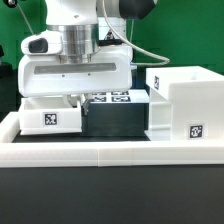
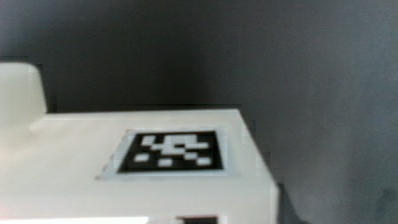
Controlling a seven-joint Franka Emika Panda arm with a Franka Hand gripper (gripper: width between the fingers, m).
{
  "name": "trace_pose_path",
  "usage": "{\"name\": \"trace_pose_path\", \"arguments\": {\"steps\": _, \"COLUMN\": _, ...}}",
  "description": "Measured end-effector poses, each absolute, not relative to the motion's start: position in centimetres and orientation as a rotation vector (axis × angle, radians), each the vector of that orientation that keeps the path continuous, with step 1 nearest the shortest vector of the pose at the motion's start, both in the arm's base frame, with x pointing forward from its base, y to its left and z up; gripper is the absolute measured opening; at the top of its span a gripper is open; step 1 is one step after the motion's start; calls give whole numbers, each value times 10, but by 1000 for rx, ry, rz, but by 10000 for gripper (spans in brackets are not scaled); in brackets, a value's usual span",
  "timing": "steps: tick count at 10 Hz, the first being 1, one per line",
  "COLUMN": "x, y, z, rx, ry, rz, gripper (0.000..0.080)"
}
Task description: Assemble drawer
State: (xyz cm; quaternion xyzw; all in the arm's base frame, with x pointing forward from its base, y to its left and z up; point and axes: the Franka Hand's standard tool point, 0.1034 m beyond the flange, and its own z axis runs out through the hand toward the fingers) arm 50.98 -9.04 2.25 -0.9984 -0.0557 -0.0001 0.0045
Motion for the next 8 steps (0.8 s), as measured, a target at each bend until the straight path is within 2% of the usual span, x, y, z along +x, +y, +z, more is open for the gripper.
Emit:
{"name": "trace_pose_path", "arguments": {"steps": 4, "x": 517, "y": -87, "z": 27, "rx": -3047, "ry": -842, "rz": -25, "gripper": 42}}
{"name": "trace_pose_path", "arguments": {"steps": 8, "x": 516, "y": -89, "z": 26, "rx": -2907, "ry": -1266, "rz": 0, "gripper": 42}}
